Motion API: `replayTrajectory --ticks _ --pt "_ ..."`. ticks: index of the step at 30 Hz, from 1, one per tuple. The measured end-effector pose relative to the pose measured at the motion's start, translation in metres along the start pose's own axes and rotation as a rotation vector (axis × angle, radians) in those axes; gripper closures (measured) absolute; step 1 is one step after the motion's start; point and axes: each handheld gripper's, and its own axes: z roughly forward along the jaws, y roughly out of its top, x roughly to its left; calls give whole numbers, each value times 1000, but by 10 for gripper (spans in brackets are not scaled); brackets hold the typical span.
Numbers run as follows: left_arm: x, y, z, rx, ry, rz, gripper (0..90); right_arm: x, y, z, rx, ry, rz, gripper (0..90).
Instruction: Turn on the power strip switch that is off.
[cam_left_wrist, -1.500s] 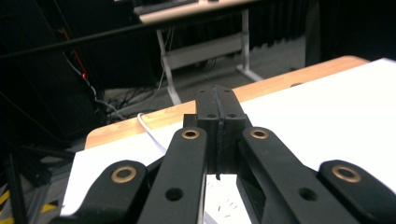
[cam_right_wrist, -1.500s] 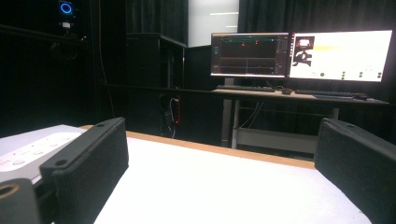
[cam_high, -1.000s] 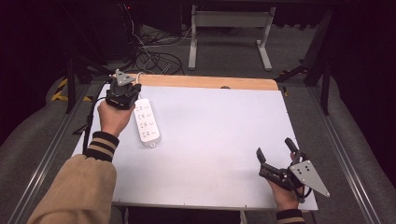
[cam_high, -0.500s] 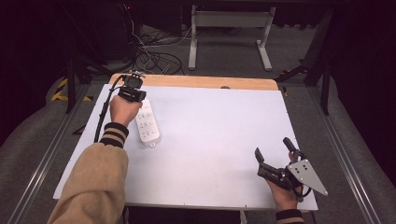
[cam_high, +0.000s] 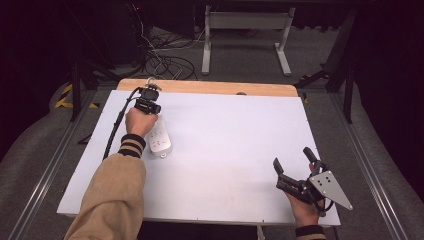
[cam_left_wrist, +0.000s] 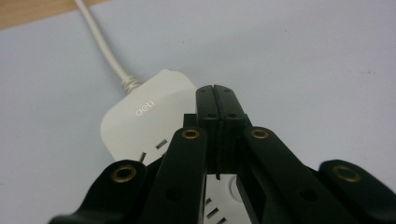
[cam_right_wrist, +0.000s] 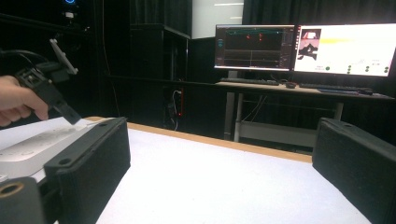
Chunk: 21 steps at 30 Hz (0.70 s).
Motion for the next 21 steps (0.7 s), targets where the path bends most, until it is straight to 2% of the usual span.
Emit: replayTrajectory --ticks 4,10,17,21 --pt "2 0 7 0 9 -21 900 0 0 -1 3 1 -4 48" --pt "3 -1 7 13 28 -22 900 -1 0 -2 2 -4 -5 48" --pt "7 -6 6 1 3 -30 900 -1 2 -3 -4 -6 -5 51" --pt "5 -6 6 -3 12 -20 900 -1 2 -3 -7 -11 -3 51"
